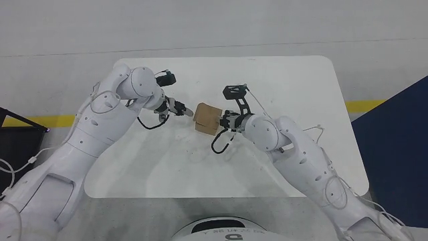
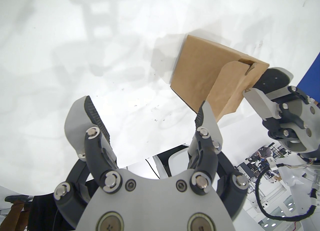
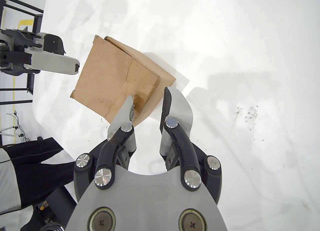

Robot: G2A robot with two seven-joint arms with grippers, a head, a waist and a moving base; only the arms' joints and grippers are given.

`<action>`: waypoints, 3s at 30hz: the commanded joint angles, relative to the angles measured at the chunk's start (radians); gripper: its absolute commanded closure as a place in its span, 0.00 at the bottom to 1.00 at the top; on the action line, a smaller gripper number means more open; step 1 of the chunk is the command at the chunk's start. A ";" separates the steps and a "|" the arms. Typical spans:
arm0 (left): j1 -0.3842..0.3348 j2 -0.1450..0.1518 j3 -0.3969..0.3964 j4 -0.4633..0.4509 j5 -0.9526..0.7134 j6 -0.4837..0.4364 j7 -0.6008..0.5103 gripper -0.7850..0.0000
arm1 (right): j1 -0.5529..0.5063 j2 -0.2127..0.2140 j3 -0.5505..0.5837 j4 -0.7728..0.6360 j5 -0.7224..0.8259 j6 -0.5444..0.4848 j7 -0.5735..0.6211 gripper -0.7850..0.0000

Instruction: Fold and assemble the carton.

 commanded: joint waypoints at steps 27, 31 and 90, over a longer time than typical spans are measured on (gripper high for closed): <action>-0.034 -0.023 0.035 0.010 -0.036 -0.023 0.020 0.00 | -0.005 -0.008 0.008 -0.019 -0.015 -0.011 0.007 0.66; -0.037 -0.022 0.029 0.015 -0.033 -0.022 0.021 0.00 | -0.003 -0.010 0.011 -0.016 -0.014 -0.009 0.007 0.64; -0.074 -0.058 0.067 0.108 -0.041 -0.055 0.003 0.00 | 0.020 -0.019 0.060 0.057 0.179 -0.026 0.026 0.65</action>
